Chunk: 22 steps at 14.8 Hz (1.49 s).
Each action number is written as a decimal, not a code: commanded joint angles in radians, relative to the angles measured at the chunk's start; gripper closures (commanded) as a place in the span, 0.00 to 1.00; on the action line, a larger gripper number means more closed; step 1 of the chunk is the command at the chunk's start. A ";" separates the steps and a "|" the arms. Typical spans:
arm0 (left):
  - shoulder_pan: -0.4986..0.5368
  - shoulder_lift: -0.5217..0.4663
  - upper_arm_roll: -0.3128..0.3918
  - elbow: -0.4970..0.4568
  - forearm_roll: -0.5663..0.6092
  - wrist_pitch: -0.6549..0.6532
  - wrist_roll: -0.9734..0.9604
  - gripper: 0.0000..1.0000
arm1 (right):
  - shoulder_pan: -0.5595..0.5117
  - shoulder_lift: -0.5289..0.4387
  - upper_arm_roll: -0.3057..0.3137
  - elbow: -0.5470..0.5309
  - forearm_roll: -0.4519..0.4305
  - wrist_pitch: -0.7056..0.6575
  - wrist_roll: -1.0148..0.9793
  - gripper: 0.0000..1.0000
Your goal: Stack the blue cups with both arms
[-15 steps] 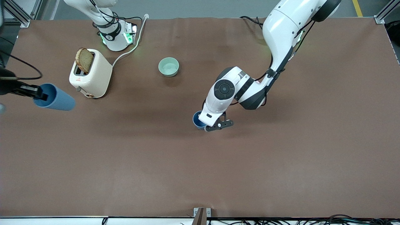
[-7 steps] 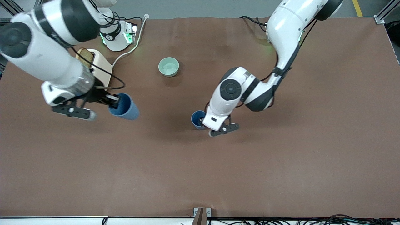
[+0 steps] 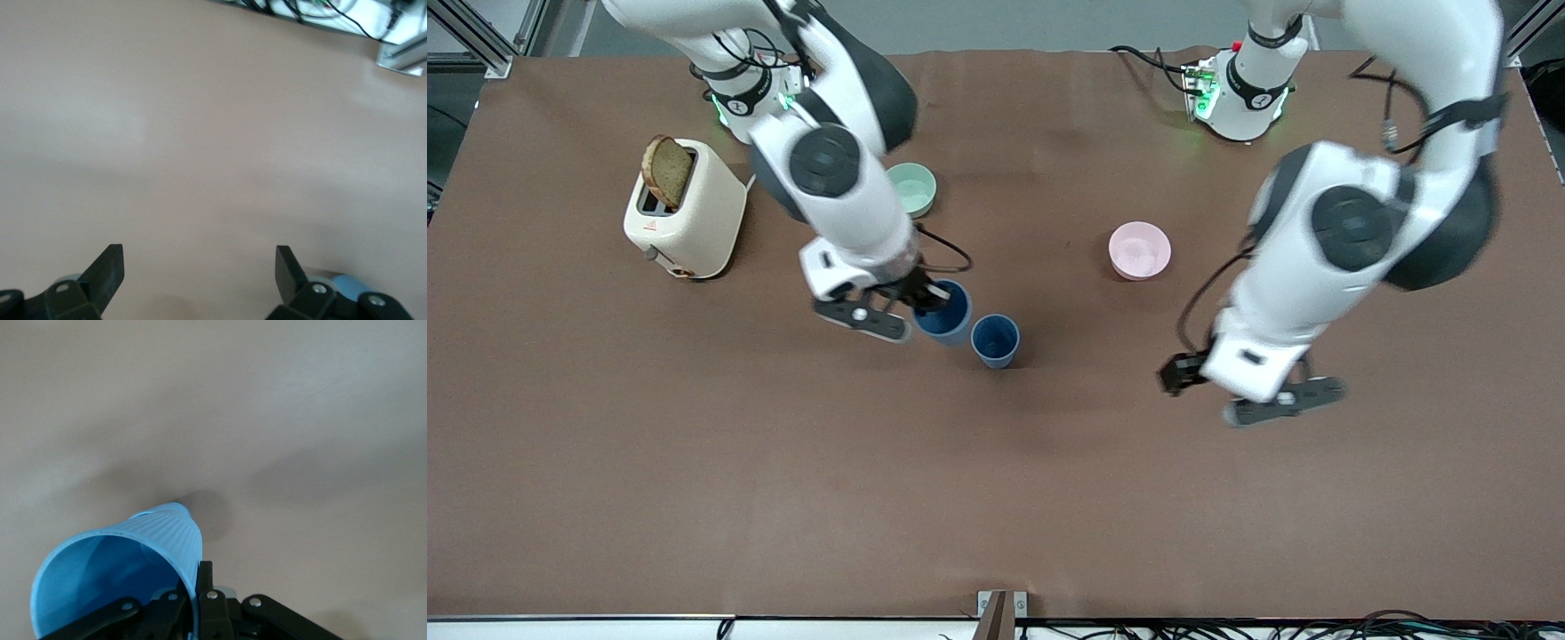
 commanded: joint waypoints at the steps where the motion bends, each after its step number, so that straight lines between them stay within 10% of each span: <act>1: 0.082 -0.108 -0.009 -0.030 0.017 -0.072 0.158 0.00 | -0.011 0.048 0.016 0.024 -0.038 0.030 0.037 0.99; 11: 0.222 -0.362 -0.006 -0.042 -0.051 -0.382 0.400 0.00 | -0.018 0.083 0.070 0.028 -0.035 0.060 0.029 0.99; 22: 0.124 -0.502 0.146 -0.240 -0.127 -0.376 0.506 0.00 | -0.003 0.098 0.084 -0.003 -0.054 0.064 0.031 0.98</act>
